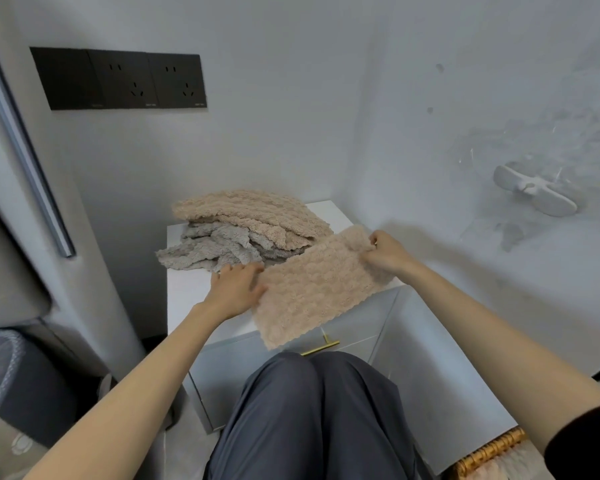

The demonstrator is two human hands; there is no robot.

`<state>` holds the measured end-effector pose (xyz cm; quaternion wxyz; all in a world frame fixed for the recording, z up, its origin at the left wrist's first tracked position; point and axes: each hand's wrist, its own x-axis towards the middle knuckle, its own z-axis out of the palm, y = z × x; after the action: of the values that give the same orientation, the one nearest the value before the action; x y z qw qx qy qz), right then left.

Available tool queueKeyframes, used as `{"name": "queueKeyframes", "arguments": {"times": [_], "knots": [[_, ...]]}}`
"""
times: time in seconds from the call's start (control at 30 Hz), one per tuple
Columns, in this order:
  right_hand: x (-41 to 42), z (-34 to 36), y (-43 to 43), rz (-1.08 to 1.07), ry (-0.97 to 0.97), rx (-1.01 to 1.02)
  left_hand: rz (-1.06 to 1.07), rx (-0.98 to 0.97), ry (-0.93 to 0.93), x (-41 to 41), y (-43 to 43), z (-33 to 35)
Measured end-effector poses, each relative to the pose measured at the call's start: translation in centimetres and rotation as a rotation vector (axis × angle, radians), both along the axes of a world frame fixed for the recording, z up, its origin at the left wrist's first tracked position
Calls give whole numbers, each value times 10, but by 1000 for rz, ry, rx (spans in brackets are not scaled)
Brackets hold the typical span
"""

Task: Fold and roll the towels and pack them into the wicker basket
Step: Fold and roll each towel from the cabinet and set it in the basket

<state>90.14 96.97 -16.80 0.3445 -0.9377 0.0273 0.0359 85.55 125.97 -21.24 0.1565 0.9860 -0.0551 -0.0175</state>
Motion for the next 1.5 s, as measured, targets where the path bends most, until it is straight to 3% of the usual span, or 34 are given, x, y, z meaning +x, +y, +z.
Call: {"name": "queueKeyframes", "arguments": {"times": [0.07, 0.23, 0.4, 0.5, 0.67, 0.83, 1.0, 1.1, 1.23, 1.33, 1.5], "knots": [[3, 11, -2, 21, -122, -148, -46, -66, -5, 2, -3, 2], [26, 41, 0, -4, -394, -506, -210, -340, 201, 3, -28, 11], [57, 58, 16, -103, -599, -503, -104, -749, 431, 9, -65, 14], [62, 53, 21, -72, -581, -486, -1, -876, 527, 12, -83, 13], [45, 28, 12, 96, -434, -432, 71, -799, 520, 13, -90, 8], [5, 8, 3, 343, -229, -165, 100, -735, 499, 11, -81, 8], [-38, -21, 1, 535, -52, -286, -9, -328, 268, 5, -71, 8], [-61, -46, 1, 528, -172, -481, -30, -141, 93, -2, -70, 9], [-77, -67, 7, 467, -385, -647, -246, -104, -114, -5, -71, 3], [-78, -74, 10, 428, -509, -663, -395, -84, -117, -7, -71, 0], [-73, -65, -3, 423, -569, -592, -415, -73, -41, -8, -71, -3]]}}
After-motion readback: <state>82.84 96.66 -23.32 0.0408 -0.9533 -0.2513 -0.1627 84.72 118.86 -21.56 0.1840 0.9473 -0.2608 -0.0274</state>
